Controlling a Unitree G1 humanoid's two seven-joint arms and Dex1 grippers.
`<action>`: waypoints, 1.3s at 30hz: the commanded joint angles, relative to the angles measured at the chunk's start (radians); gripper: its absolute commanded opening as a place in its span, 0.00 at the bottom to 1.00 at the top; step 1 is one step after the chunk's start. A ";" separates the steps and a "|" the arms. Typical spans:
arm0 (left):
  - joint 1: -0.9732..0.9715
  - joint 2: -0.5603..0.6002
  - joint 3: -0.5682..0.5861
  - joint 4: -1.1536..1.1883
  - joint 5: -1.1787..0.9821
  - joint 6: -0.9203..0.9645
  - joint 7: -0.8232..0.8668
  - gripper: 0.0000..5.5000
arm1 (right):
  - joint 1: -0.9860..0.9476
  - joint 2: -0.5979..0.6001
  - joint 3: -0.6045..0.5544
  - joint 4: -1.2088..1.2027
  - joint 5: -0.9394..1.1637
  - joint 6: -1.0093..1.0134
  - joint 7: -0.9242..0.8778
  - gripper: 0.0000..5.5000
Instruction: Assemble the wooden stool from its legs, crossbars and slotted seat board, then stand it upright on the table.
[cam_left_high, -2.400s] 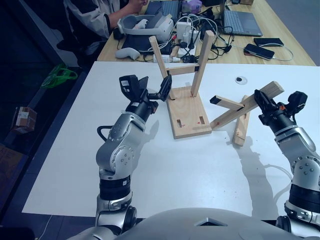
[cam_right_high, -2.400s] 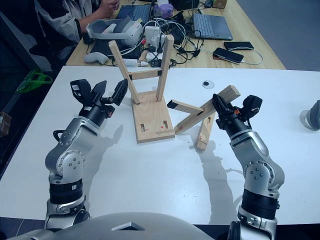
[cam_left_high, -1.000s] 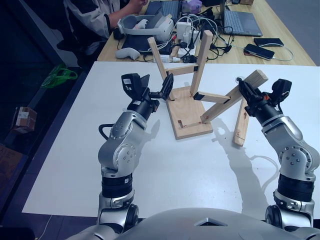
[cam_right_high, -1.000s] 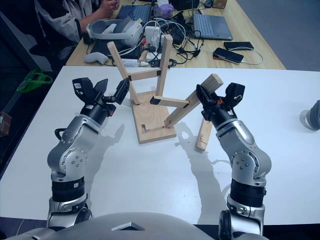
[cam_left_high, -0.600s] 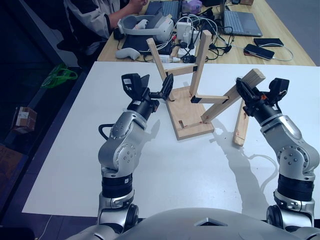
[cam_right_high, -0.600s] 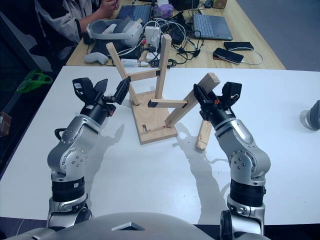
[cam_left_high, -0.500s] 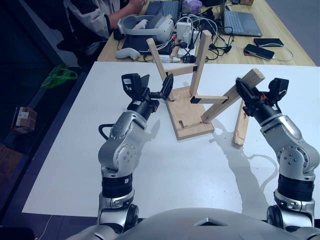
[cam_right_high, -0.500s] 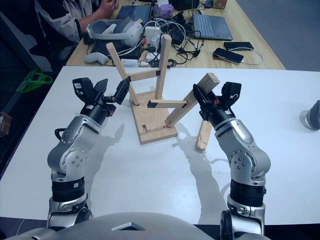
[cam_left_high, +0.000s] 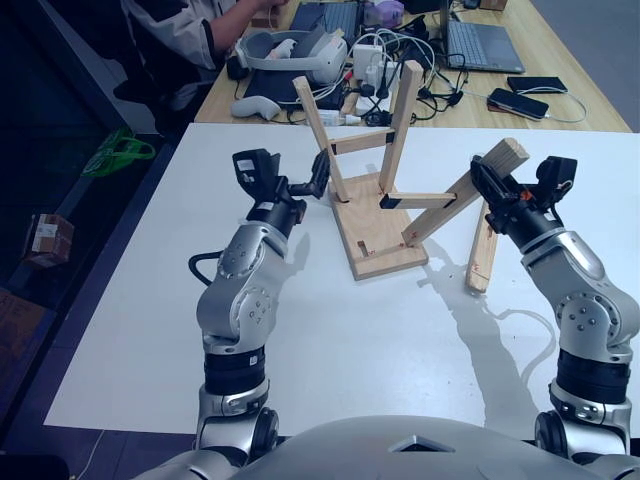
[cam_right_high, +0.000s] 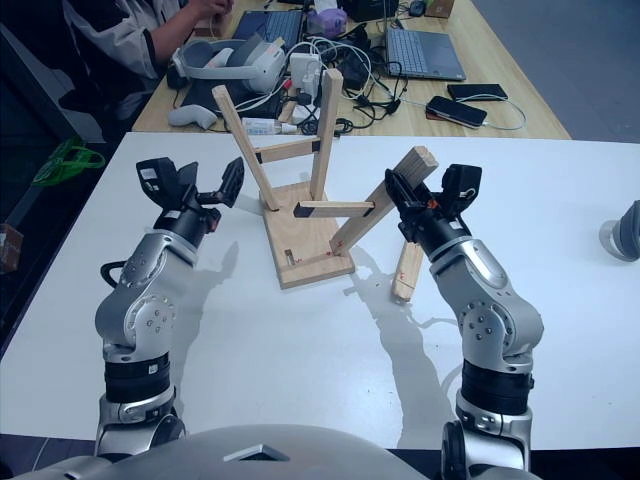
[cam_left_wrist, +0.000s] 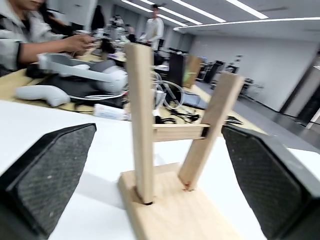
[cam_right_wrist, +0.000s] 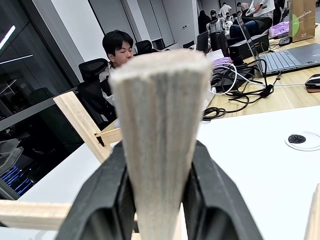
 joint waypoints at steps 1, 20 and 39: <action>0.001 0.004 0.044 0.047 0.067 -0.003 0.067 0.84 | 0.026 0.005 0.020 0.017 -0.047 0.018 -0.018 0.18; -0.014 -0.007 0.028 0.040 0.124 -0.007 0.043 0.84 | 0.071 -0.005 0.072 0.039 -0.118 -0.015 0.039 0.18; -0.013 -0.009 0.019 0.045 0.155 -0.017 0.028 0.84 | 0.026 -0.027 0.137 0.017 -0.226 -0.053 0.057 0.18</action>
